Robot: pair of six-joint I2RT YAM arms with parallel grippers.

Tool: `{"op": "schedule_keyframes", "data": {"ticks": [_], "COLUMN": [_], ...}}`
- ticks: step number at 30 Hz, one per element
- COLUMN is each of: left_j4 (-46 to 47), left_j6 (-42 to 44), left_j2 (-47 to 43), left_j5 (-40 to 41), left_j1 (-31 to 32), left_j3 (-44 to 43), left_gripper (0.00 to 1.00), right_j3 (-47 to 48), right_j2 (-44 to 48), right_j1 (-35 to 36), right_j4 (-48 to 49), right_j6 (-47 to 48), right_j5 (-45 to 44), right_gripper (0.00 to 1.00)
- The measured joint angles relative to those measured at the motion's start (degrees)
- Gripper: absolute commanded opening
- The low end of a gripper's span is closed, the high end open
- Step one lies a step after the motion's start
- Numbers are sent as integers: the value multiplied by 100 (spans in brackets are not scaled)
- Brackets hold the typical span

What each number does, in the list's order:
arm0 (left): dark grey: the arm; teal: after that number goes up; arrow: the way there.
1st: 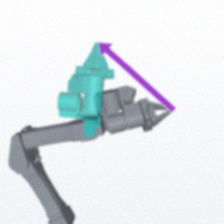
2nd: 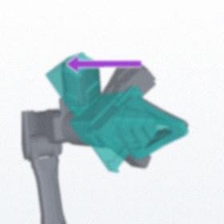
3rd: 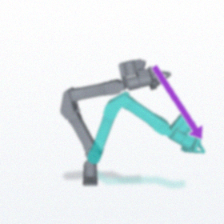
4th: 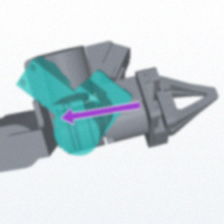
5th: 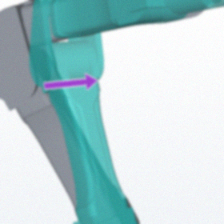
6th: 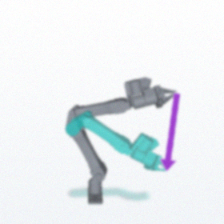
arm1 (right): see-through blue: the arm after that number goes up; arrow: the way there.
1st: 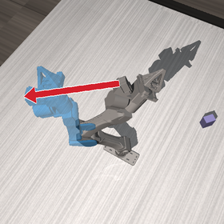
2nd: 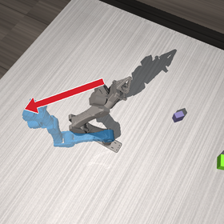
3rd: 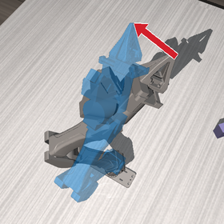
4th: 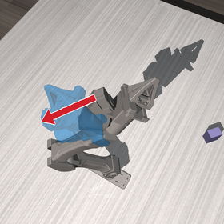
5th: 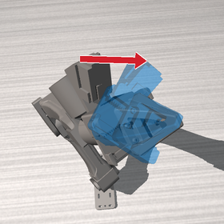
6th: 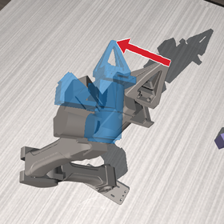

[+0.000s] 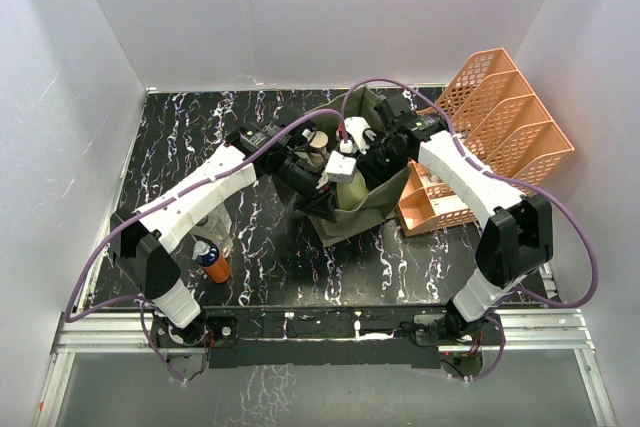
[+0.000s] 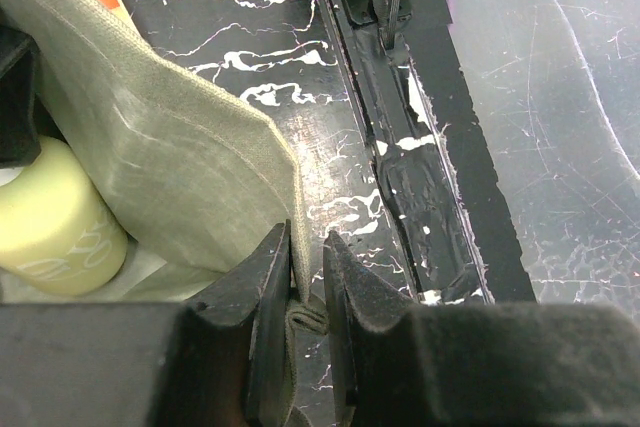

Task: Place the personal care products into the canvas bag
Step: Place the care product in the canvas bag.

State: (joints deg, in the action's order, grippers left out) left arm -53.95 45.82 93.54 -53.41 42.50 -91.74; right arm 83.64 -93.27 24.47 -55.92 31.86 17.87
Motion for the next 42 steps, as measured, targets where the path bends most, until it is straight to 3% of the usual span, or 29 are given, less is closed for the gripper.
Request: {"op": "schedule_keyframes", "data": {"ticks": [18,21,27,42], "left_j4": [66,87,105,-35], "left_j6": [-55,-101,-131,-31], "left_j2": [2,0,2,109], "left_j5": [24,26,48,24], "left_j1": [0,0,0,0], "left_j3": [-2,-2,-20,-192], "left_gripper": [1,1,1,2], "right_j3": [13,13,151,975], "right_j2": [-20,-20,-20,365], "right_j1": [68,70,50,15], "right_j4": [-39,-26,129,127], "right_j6": [116,111,94,-188], "right_j5": [-166,-107,15,570], "right_gripper": [36,48,58,59]}}
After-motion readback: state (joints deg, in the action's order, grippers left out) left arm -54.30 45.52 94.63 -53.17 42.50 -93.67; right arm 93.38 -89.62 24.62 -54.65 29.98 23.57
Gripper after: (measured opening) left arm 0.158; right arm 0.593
